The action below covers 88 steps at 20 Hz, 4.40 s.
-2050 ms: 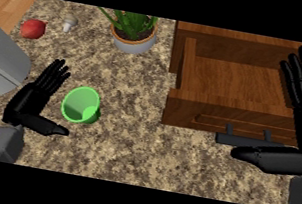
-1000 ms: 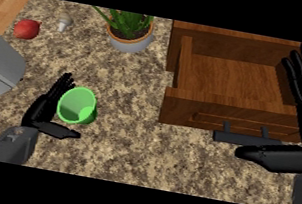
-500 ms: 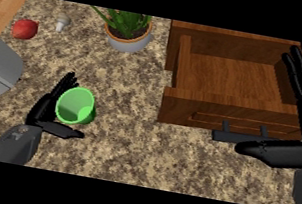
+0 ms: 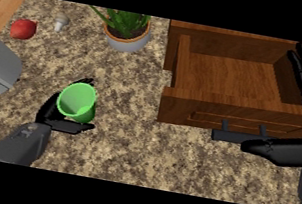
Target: Pick up the cup, place it into the drawer and close the drawer
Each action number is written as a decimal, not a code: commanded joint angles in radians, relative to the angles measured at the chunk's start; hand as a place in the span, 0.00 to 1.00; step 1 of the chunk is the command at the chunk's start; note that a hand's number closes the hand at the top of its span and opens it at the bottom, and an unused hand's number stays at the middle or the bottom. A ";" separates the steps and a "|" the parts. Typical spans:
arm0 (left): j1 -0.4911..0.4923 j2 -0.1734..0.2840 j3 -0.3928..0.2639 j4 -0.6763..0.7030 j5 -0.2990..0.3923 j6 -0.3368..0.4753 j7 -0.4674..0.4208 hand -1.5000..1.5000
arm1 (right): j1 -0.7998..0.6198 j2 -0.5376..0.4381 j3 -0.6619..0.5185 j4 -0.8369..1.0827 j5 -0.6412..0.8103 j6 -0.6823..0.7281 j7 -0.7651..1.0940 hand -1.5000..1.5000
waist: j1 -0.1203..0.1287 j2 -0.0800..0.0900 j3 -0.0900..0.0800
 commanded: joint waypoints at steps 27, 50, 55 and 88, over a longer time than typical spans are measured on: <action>-0.140 -0.117 0.085 -0.356 0.133 0.208 -0.073 1.00 | 0.051 -0.011 -0.030 0.010 0.017 0.002 -0.025 0.00 | 0.043 -0.022 0.007; -0.667 -0.207 -0.321 -0.487 0.313 0.703 0.680 1.00 | 0.036 -0.016 -0.043 0.046 0.035 0.004 -0.065 0.00 | 0.001 -0.015 0.007; -0.787 -0.207 -0.319 -0.266 0.316 0.716 0.700 1.00 | 0.008 -0.039 -0.058 0.035 -0.017 0.043 -0.058 0.00 | -0.031 -0.003 0.007; -0.713 -0.207 -0.473 -0.253 0.694 0.685 0.450 0.00 | -0.039 -0.174 0.286 0.067 -0.087 0.480 0.069 1.00 | -0.086 0.005 0.005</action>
